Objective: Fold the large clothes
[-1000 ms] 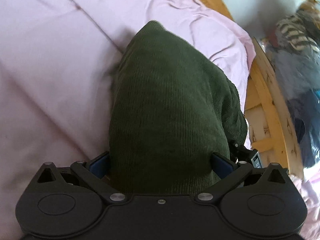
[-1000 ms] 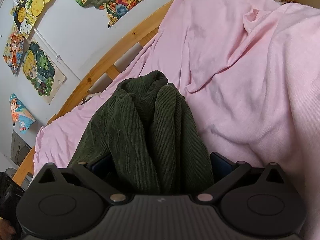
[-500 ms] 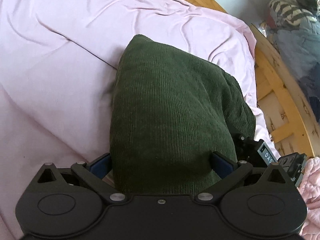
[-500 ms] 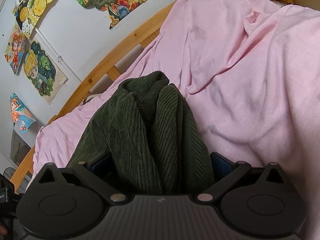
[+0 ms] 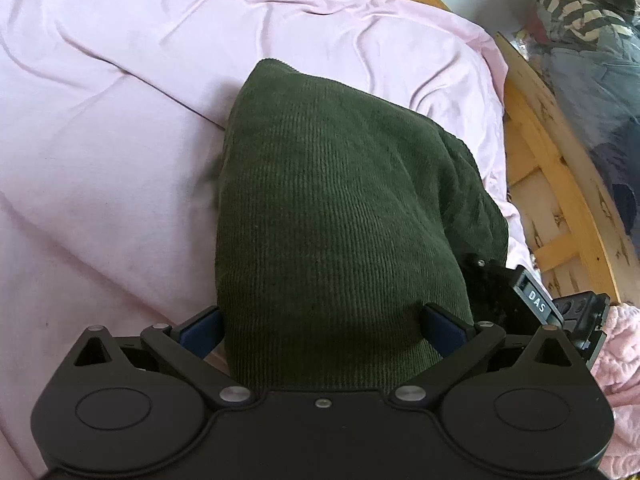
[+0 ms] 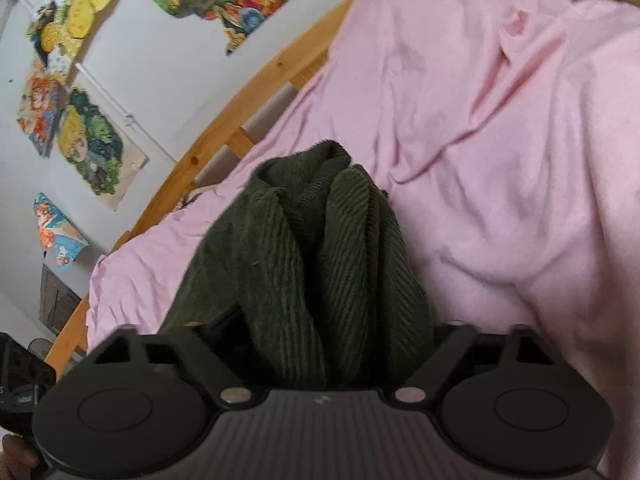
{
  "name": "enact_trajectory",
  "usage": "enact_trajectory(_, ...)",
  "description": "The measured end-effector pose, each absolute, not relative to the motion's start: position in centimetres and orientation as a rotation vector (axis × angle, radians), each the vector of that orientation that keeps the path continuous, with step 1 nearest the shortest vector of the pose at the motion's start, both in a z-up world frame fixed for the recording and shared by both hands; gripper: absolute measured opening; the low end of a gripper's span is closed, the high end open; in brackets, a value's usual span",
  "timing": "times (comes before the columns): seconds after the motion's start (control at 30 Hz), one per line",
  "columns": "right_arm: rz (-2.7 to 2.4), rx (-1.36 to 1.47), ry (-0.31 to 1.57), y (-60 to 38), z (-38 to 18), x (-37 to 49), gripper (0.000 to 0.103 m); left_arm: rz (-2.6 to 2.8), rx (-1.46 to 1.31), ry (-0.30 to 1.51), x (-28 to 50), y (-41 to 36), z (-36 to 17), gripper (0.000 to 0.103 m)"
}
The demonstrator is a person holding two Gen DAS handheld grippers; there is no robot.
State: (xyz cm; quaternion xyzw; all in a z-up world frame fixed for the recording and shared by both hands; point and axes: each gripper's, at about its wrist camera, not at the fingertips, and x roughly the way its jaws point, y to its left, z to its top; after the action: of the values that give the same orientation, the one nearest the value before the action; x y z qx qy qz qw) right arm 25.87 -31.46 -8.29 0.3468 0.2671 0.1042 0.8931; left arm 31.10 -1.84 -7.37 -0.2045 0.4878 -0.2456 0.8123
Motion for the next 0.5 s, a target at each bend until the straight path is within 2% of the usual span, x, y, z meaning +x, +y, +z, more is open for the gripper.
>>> enact_trajectory(0.03, 0.224, 0.703, 0.542, -31.2, -7.9, 25.7, 0.066, -0.528, -0.44, 1.034, 31.0, -1.7, -7.3, 0.1)
enact_trajectory(0.13, 0.239, 0.627, 0.496, -30.2, -6.6, 25.3, 0.056, -0.527, -0.456, 1.019, 30.8, -1.6, -6.8, 0.095)
enact_trajectory(0.23, 0.278, 0.602, 0.426, -29.9, -5.0, 25.0, 0.054, -0.527, -0.475, 0.987, 30.7, -1.1, -5.7, 0.092)
enact_trajectory(0.5, 0.346, 0.625, 0.304, -27.2, -1.9, 28.4, 0.055, -0.459, -0.326, 0.805, 30.7, 1.0, 0.0, 0.092)
